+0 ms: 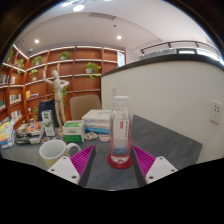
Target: Pour water
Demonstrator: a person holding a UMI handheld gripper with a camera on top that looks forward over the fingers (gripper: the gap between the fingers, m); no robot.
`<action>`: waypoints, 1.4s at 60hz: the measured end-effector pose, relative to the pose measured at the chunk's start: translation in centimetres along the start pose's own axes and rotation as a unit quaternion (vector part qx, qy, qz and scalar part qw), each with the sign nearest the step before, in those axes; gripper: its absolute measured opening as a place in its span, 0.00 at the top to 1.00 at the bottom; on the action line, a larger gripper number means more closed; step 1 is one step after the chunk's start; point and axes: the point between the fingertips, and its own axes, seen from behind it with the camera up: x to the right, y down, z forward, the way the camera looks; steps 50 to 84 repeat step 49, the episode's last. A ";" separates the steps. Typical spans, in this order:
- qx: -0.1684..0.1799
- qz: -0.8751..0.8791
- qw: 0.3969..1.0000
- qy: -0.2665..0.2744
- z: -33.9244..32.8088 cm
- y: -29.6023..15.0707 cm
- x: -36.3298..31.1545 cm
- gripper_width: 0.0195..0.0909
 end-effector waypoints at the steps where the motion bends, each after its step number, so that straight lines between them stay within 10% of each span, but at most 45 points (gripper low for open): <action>1: 0.000 -0.003 1.000 -0.009 -0.6 -0.1 -0.5 0.26; 41: 0.011 -0.023 0.977 -0.211 -18.4 -2.3 -12.6 0.25; 84: 0.020 -0.039 0.976 -0.215 -19.2 -2.8 -13.5 0.25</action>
